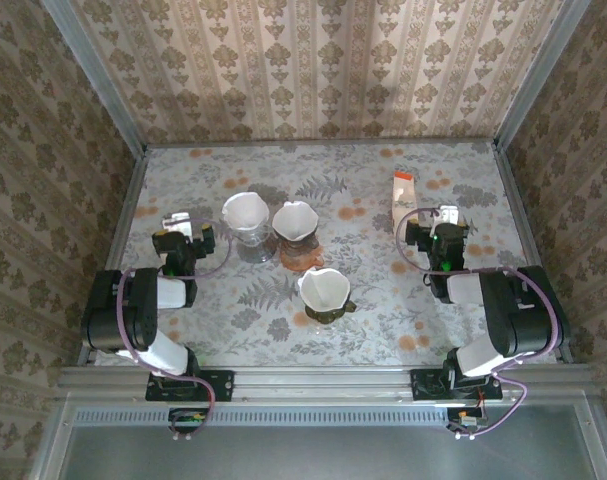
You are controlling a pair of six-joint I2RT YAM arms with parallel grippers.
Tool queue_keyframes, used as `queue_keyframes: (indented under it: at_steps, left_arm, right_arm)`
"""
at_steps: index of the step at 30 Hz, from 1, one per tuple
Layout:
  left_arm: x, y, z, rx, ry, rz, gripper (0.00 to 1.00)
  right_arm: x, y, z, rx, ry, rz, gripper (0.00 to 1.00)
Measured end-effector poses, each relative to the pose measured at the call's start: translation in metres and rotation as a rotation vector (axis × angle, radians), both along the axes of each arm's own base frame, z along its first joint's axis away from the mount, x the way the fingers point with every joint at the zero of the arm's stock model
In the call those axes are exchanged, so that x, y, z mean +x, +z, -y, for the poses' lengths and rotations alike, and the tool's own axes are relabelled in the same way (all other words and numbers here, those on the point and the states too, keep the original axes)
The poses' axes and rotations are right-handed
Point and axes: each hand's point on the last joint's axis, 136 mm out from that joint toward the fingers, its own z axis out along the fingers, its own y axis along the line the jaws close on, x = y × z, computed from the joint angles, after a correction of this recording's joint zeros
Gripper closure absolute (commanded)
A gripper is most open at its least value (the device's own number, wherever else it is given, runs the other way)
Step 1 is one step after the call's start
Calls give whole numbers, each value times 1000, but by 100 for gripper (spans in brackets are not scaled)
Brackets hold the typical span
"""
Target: Place the coffee filter in the dripper
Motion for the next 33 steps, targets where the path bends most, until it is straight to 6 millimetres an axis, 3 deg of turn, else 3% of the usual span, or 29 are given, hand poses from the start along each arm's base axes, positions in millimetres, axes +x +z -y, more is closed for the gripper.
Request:
queue_keyframes:
  at_steps: [33]
  left_arm:
    - [0, 0, 0, 0, 0, 0, 0]
  right_arm:
    - [2, 3, 3, 10, -4, 20, 0]
